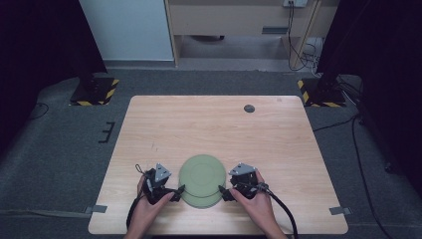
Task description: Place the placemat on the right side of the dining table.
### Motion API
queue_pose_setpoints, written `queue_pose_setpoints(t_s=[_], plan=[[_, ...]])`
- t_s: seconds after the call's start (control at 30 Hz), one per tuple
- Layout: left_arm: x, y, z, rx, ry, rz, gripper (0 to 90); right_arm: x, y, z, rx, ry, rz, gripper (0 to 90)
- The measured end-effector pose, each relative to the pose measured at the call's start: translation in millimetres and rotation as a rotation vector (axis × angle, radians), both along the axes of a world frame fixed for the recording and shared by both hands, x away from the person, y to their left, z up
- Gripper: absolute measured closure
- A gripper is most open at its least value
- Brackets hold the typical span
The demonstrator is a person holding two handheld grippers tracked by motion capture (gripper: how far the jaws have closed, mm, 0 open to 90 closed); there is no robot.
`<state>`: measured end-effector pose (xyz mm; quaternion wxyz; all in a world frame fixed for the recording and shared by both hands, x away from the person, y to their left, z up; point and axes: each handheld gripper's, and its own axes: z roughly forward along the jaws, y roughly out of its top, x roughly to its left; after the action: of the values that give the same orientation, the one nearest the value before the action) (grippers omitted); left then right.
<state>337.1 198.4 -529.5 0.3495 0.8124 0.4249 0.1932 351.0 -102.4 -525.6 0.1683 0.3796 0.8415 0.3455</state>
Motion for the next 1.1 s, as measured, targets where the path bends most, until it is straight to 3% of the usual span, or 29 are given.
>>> queue_pose_setpoints(t_s=[0.3, 0.4, 0.5, 0.57, 0.67, 0.73, 0.9, 1.0, 1.1], plan=[[2.9, -0.9, 0.0, -0.005, -0.002, 0.004, 0.2, 2.2, -0.4, 0.5, 0.003, -0.001, -0.007, 7.0], [3.1, -0.9, -0.2, -0.007, -0.002, 0.003, 0.2, 3.3, -2.6, 9.2, 0.020, -0.004, -0.004, 7.0], [1.0, -0.3, 0.5, -0.013, -0.002, 0.003, 2.2, 8.6, -3.7, 18.8, 0.020, 0.039, 0.025, 6.0], [-1.0, -0.3, 0.8, -0.017, 0.002, -0.002, 2.1, 15.7, -4.1, 27.1, -0.008, 0.036, 0.045, 6.5], [-3.3, -1.6, 1.3, -0.020, 0.003, -0.011, 2.1, 33.8, -2.0, 35.2, -0.015, 0.091, 0.073, 6.5], [-3.8, -2.2, 1.3, -0.022, 0.003, -0.013, 2.1, 47.3, 1.1, 38.3, -0.035, 0.102, 0.082, 10.4], [-5.0, -4.0, 0.2, -0.030, 0.018, -0.028, 2.1, 77.1, 13.7, 34.6, -0.008, 0.220, 0.117, 14.4], [-5.1, -5.9, -0.5, -0.027, 0.025, -0.039, 2.1, 88.2, 21.9, 30.4, -0.022, 0.240, 0.125, 14.9], [-4.7, -7.5, -1.3, -0.032, 0.025, -0.041, 1.5, 96.6, 26.8, 24.5, -0.005, 0.265, 0.117, 15.2]])
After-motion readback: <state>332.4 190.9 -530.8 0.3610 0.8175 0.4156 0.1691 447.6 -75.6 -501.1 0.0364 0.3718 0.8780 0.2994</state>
